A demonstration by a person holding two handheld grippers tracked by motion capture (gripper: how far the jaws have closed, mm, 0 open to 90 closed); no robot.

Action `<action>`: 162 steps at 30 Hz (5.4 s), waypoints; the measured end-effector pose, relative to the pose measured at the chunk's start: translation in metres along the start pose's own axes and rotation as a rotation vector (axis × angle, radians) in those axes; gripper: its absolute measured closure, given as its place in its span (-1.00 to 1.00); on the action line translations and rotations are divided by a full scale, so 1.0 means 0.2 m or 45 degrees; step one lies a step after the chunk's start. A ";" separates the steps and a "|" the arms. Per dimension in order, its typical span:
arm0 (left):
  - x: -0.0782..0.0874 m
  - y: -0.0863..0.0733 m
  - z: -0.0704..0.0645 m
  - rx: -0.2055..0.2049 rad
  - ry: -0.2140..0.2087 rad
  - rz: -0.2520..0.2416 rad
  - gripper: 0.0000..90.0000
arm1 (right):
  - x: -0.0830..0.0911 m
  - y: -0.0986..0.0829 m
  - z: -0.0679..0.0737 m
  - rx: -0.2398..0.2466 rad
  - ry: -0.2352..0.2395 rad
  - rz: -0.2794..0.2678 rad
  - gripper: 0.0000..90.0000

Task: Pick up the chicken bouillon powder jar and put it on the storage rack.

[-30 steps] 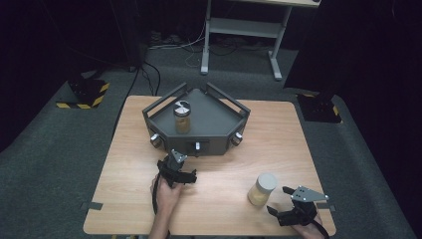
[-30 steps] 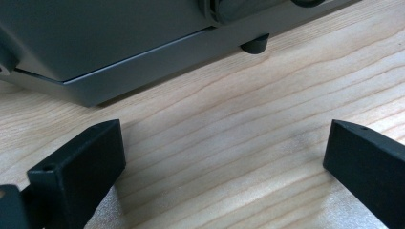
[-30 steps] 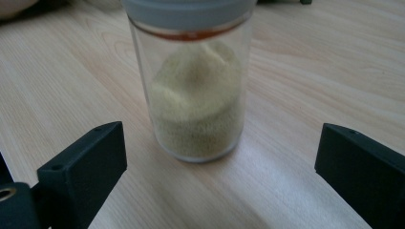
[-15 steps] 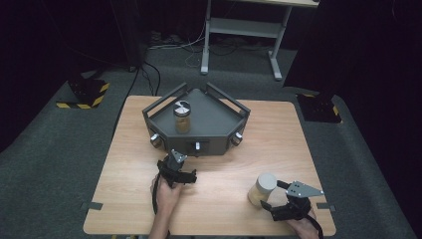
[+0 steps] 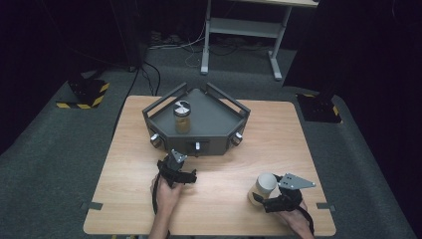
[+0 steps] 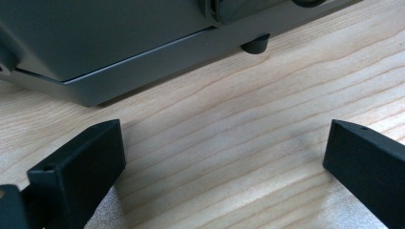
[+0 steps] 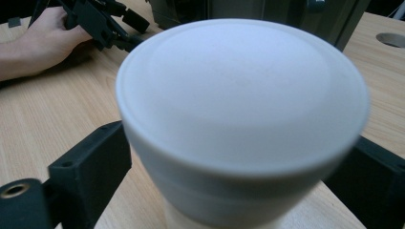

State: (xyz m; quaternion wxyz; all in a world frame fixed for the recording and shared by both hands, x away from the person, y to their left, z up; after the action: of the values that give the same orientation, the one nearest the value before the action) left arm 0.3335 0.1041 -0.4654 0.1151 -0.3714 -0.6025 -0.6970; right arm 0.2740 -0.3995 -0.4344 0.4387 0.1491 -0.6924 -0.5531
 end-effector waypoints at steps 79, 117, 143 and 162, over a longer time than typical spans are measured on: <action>0.00 0.00 0.00 0.000 0.001 0.001 -0.99 | 0.01 0.09 0.00 0.064 0.005 -0.099 -0.24; 0.00 0.00 0.00 -0.001 0.002 0.001 -0.99 | -0.23 0.74 -0.13 0.145 0.151 -0.138 -0.24; 0.00 0.00 0.00 -0.001 0.003 0.001 -0.99 | -0.47 1.06 -0.20 0.103 0.065 -0.108 -0.24; 0.00 0.00 0.00 0.003 0.005 -0.001 -0.99 | -0.75 1.17 -0.17 0.076 0.002 -0.065 -0.24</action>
State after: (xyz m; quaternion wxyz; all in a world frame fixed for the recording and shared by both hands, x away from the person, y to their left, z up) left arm 0.3330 0.1035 -0.4655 0.1165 -0.3696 -0.6032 -0.6971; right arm 0.4511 -0.2365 -0.2919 0.4203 0.1801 -0.7043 -0.5430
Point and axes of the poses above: each handheld gripper's, and its own axes: x roughly backward along the jaws, y roughly out of its top, z roughly to its left, the point moved 1 cm from there along -x, roughly forward along the jaws, and after that the axes turned 2 degrees about -z, right-handed, at the moved point
